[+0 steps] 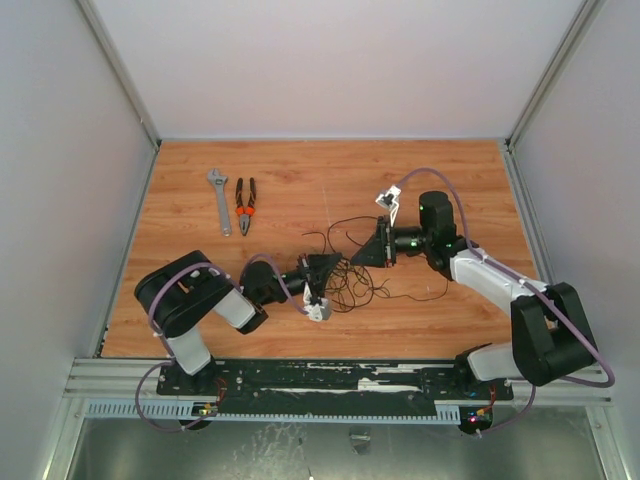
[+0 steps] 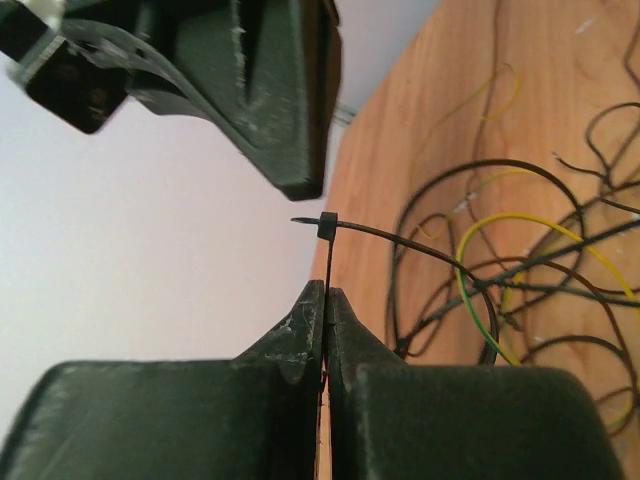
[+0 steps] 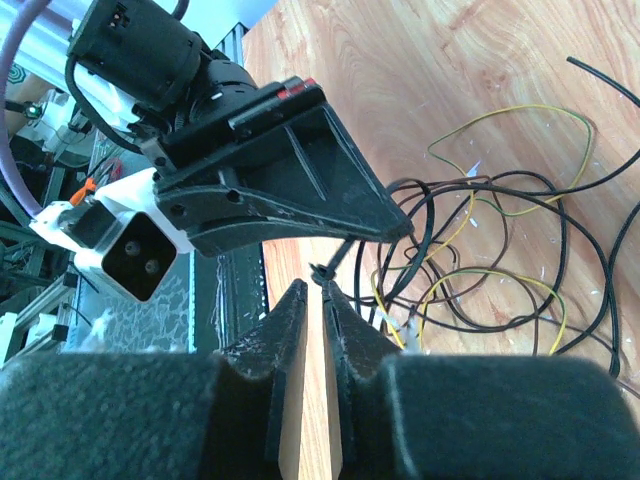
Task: Zip-tie the wires
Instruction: Tie the cable at the center of the board.
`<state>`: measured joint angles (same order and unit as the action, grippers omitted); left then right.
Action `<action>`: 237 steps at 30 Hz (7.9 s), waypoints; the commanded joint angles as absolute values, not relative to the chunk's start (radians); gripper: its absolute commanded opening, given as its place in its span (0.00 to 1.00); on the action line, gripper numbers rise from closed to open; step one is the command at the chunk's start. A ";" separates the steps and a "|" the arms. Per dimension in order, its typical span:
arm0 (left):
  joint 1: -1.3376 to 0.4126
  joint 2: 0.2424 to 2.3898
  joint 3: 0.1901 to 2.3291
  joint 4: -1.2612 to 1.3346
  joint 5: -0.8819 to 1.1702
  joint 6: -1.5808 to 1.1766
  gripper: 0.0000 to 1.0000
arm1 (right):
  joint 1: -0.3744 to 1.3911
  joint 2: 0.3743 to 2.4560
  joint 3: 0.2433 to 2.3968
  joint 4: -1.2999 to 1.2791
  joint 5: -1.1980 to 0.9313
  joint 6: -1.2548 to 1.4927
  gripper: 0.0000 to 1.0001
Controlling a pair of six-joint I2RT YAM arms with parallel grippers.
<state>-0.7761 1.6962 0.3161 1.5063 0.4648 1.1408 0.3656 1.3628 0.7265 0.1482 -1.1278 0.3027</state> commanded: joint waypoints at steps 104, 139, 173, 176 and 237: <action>-0.773 1.778 0.297 1.772 0.442 1.063 0.00 | 0.515 1.387 0.845 -0.071 -0.866 0.037 0.26; -0.773 1.793 0.288 1.804 0.446 1.046 0.00 | 0.517 1.356 0.908 -0.030 -0.863 0.097 0.00; -0.776 1.780 0.281 1.795 0.489 1.062 0.00 | 0.531 1.429 0.963 0.067 -0.883 0.152 0.00; -0.776 1.778 0.282 1.794 0.494 1.065 0.00 | 0.532 1.436 0.979 0.064 -0.878 0.147 0.00; -0.776 1.791 0.288 1.842 0.471 1.017 0.00 | 0.518 1.378 0.781 -0.025 -0.877 0.036 0.35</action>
